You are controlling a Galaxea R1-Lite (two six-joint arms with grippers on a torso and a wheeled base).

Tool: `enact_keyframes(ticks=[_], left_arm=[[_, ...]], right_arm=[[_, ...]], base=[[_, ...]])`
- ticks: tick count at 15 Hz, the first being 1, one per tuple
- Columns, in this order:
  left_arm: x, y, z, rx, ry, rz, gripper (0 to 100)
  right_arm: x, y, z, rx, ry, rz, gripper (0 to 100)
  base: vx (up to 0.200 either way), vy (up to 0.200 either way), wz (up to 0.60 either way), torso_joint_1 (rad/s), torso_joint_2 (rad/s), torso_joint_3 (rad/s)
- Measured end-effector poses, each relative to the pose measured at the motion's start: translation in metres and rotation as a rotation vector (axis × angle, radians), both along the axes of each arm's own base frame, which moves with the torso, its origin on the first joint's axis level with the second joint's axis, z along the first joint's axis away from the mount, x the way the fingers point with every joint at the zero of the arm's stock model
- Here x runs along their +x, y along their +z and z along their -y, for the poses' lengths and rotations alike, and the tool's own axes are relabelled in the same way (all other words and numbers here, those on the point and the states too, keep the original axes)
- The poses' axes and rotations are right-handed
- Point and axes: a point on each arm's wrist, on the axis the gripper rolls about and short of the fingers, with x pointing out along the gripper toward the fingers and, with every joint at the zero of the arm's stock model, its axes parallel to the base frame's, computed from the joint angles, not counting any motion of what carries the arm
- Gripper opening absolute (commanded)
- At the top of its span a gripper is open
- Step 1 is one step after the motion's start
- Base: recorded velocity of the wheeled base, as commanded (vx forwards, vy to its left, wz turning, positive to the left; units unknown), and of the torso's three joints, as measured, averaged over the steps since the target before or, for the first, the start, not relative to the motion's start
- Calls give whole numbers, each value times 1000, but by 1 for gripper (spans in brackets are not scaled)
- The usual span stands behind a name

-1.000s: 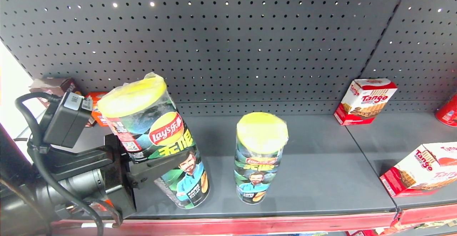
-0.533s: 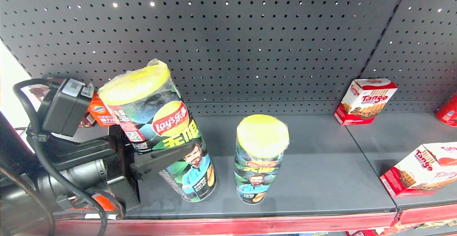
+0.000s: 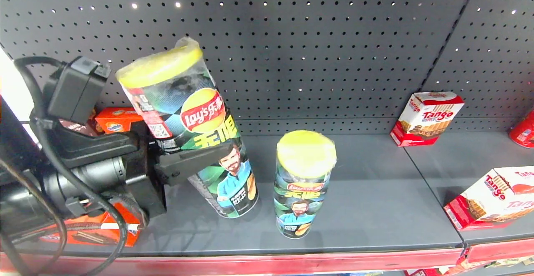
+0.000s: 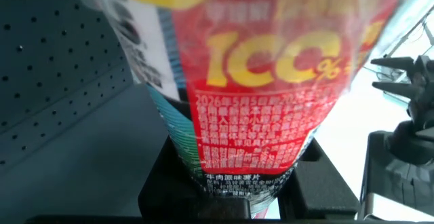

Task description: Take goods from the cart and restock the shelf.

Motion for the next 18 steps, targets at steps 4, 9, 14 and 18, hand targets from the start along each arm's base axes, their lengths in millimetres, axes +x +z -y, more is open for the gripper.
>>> enact_keyframes(ticks=[4,9,14,18], left_arm=[[15,18,8,75,7,-55,0],[49,19,23,83,8,-8,0],[116,-4,38,163,35,70,0],[158,-21,42,193,46,87,0]], right_arm=[[0,0,0,0,0,0,100],[0,0,0,0,0,-1,100],[0,0,0,0,0,-2,100],[0,0,0,1,0,-3,100]], base=[[0,0,0,0,0,0],[0,0,0,0,0,0],[0,0,0,0,0,0],[0,0,0,0,0,0]])
